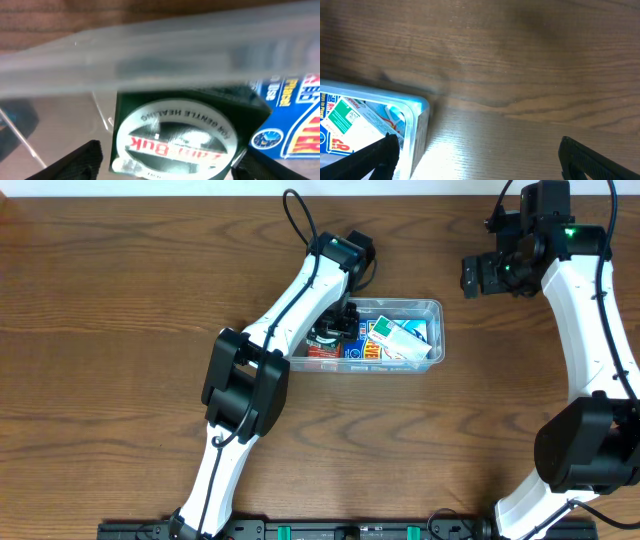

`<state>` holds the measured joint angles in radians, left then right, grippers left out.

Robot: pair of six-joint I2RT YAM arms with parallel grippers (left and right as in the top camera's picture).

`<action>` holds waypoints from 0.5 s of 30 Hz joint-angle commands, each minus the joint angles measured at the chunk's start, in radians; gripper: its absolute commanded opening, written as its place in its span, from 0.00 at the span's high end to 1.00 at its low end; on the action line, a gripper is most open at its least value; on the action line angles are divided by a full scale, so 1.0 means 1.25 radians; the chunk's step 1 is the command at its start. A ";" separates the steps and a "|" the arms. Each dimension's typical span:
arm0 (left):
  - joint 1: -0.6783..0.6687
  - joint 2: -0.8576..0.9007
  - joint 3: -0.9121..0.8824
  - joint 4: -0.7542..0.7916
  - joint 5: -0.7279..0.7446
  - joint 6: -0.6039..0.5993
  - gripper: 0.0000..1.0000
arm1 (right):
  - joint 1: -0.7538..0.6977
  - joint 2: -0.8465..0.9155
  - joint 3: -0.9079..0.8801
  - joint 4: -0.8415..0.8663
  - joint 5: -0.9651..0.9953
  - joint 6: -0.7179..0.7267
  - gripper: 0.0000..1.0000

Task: Pack container
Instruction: 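Carry the tin over the container and lower it inside, then release the tin and move left gripper to the brown bottle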

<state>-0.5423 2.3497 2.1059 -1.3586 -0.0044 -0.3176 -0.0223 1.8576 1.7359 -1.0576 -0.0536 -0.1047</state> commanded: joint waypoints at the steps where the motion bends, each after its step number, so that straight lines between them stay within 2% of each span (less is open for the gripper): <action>1: 0.002 -0.020 0.059 -0.021 -0.011 -0.008 0.15 | -0.004 -0.004 0.002 -0.001 0.001 0.011 0.01; 10: 0.002 -0.110 0.098 -0.067 -0.006 -0.007 0.13 | -0.004 -0.004 0.002 -0.001 0.001 0.011 0.01; 15: 0.015 -0.188 0.098 -0.084 -0.017 0.025 0.13 | -0.004 -0.004 0.002 -0.001 0.001 0.011 0.01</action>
<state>-0.5411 2.1910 2.2017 -1.4456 -0.0044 -0.3103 -0.0223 1.8576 1.7359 -1.0573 -0.0536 -0.1047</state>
